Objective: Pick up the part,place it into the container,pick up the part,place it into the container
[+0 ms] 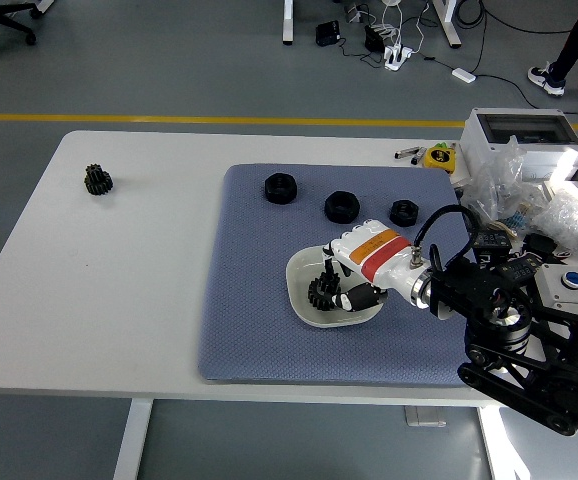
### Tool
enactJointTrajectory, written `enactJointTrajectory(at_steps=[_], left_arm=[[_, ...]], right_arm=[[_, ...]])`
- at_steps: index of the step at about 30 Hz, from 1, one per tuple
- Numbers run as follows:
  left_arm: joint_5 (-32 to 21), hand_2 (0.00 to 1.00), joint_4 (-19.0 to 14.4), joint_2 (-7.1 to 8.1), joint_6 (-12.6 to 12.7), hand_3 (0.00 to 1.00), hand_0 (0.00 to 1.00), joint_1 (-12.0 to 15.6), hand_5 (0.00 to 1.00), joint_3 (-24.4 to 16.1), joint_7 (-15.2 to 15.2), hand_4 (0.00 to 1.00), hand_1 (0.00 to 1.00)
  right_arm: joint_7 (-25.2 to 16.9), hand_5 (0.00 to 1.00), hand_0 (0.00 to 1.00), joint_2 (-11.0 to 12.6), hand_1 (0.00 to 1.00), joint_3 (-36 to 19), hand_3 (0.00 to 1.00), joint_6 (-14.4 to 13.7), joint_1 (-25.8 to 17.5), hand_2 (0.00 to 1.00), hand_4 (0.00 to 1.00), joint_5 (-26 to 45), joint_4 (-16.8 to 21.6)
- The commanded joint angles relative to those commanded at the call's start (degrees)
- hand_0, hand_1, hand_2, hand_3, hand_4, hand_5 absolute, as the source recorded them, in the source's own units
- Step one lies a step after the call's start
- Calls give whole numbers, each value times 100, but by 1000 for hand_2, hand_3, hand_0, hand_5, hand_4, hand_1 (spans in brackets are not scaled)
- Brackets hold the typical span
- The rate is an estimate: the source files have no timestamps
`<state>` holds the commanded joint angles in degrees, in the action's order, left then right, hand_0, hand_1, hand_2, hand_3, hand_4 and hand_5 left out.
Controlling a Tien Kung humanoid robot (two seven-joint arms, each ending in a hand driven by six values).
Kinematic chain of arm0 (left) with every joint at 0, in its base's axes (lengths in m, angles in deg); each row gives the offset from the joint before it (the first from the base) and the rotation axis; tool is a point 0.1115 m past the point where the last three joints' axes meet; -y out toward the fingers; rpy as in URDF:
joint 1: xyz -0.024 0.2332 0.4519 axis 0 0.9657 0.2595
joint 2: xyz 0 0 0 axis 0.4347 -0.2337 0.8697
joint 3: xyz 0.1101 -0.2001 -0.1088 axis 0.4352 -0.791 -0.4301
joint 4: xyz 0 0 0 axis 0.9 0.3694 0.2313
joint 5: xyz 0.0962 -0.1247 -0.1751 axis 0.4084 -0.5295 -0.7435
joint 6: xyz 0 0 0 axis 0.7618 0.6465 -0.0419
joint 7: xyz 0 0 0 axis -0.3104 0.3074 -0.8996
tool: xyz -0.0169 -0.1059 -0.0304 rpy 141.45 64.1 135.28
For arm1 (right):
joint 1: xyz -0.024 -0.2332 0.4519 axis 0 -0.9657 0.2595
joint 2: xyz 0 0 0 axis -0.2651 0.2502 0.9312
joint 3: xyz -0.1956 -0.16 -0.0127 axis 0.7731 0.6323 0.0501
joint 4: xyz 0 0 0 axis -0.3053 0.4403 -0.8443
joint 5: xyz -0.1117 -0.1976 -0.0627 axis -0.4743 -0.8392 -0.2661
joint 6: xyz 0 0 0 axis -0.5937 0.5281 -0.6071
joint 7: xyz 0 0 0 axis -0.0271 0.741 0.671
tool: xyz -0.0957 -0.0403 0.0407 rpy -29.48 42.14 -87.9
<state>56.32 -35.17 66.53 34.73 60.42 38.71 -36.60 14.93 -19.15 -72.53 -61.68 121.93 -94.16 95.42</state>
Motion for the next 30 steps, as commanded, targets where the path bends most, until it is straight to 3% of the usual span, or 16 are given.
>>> enactJointTrajectory(at_steps=[9, 10, 15, 16, 21, 22, 30], left_arm=[[33, 782, -4, 16, -5, 638, 727, -5, 623, -10, 8, 707, 723], [21, 782, -5, 19, -5, 637, 728, -12, 623, 0, 5, 706, 724], [-29, 782, -3, 23, 1, 637, 728, -30, 623, 26, -11, 706, 724], [-39, 781, -3, 24, 1, 636, 728, -32, 622, 35, -13, 706, 722], [-52, 781, -4, 25, 2, 636, 728, -44, 622, 50, -15, 706, 722], [-59, 781, -4, 25, 2, 637, 728, -45, 621, 54, -17, 706, 722], [-68, 782, -4, 24, 4, 637, 728, -51, 620, 59, -19, 707, 723]], right_arm=[[60, 370, 200, -194, 400, 24, 483, 13, 135, 480, 679, 5, -315], [78, 364, 289, -208, 436, 23, 509, 79, 149, 504, 706, -2, -342], [83, 364, 289, -220, 436, 73, 509, 199, 167, 504, 706, -29, -359], [80, 350, 370, -228, 461, 85, 585, 194, 168, 542, 739, -31, -370], [76, 350, 370, -260, 461, 142, 585, 73, 187, 542, 739, -119, -449], [74, 357, 411, -260, 490, 146, 773, 46, 190, 653, 821, -125, -454], [71, 351, 412, -264, 495, 176, 816, -31, 203, 688, 824, -160, -444]])
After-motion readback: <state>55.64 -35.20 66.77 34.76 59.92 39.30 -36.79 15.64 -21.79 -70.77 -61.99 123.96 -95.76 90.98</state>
